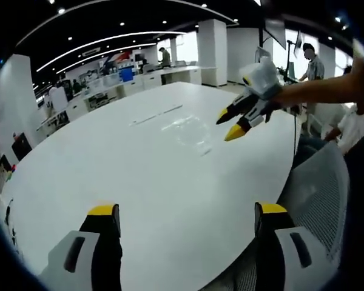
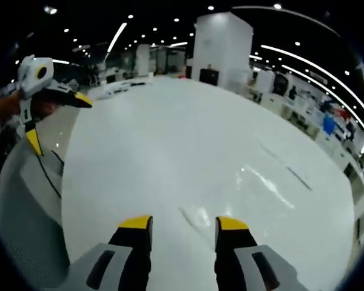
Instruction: Open the resealable bag by pulling the two sides of the seal apart until the entire bag opening is separated and visibly accessible.
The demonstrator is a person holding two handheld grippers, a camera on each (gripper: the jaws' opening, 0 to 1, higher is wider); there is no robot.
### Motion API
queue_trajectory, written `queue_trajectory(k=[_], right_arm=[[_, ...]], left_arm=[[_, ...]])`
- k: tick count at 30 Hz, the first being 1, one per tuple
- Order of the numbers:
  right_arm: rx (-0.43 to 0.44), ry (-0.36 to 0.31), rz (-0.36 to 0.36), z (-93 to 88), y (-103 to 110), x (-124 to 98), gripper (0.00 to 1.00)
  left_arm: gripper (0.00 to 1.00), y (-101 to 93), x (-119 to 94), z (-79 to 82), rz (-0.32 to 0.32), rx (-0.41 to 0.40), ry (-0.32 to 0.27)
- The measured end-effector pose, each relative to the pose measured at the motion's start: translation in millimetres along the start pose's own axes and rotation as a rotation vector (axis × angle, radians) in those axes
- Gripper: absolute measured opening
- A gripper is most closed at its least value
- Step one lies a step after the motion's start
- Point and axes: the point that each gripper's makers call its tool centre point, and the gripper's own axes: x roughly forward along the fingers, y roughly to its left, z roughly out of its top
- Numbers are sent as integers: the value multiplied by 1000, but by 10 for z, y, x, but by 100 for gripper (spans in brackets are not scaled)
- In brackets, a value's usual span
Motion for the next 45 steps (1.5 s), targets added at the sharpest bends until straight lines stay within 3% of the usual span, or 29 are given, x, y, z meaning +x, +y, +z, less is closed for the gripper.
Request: queue_trajectory(k=[4, 10, 24, 27, 32, 38, 45], right_arm=[[-12, 35, 25, -93, 1, 129, 30], [-36, 81, 58, -208, -9, 268, 30], [5, 115, 70, -296, -115, 523, 23], [-11, 127, 81, -325, -111, 583, 18], [-4, 126, 98, -319, -91, 603, 11], [-28, 140, 120, -363, -50, 621, 10], [-18, 141, 152, -392, -48, 651, 5]], left_arm=[[89, -29, 31, 11, -12, 3, 1], [88, -84, 78, 127, -30, -7, -29], [85, -18, 25, 84, -17, -17, -22], [85, 22, 18, 87, -5, -21, -17], [84, 39, 16, 125, 0, -12, -16], [84, -14, 26, 143, -6, -9, -12], [83, -49, 39, 95, -10, -12, 0]])
